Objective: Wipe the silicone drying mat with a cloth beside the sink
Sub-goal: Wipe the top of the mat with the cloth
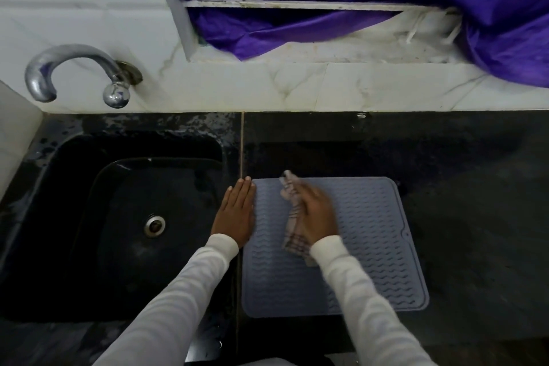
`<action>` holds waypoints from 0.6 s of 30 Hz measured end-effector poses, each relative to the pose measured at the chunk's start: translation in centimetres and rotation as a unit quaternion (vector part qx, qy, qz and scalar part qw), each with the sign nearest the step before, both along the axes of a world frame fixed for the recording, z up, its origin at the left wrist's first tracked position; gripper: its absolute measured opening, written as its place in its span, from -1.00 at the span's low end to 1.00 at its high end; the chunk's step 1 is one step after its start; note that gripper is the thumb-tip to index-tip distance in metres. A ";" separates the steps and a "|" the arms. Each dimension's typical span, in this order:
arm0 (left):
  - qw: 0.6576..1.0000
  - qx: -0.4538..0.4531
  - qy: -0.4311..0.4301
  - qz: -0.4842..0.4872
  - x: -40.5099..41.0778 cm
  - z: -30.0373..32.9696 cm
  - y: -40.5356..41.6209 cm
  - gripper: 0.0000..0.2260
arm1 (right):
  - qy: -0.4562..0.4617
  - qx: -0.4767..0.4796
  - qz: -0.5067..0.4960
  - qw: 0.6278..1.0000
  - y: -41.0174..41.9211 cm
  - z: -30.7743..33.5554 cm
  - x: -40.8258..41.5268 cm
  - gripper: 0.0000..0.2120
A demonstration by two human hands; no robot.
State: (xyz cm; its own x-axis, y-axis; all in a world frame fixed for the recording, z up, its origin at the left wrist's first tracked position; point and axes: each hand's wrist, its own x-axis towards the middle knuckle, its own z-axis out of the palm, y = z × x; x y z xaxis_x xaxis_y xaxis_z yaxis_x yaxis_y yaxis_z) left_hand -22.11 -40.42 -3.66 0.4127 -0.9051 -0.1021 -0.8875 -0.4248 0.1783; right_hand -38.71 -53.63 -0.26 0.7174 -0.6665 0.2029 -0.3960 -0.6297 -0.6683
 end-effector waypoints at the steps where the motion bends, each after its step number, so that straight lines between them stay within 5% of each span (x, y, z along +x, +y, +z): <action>1: 1.000 0.002 0.000 0.001 0.0 0.1 0.0 -0.47 | 0.066 -0.039 0.003 0.997 1.7 -1.0 1.4 -0.58; 5: 0.999 0.036 -0.016 -0.016 0.0 -0.3 0.2 -0.43 | 0.254 -0.111 -0.060 0.959 5.9 -2.5 4.7 -0.49; 10: 0.999 0.043 -0.009 -0.013 0.0 -0.7 0.3 -0.40 | 0.280 -0.140 -0.075 0.947 5.0 -3.2 4.6 -0.32; 18: 0.999 0.039 -0.008 -0.020 0.2 -0.7 0.5 -0.41 | 0.300 -0.149 -0.069 0.940 3.6 -1.5 4.7 -0.44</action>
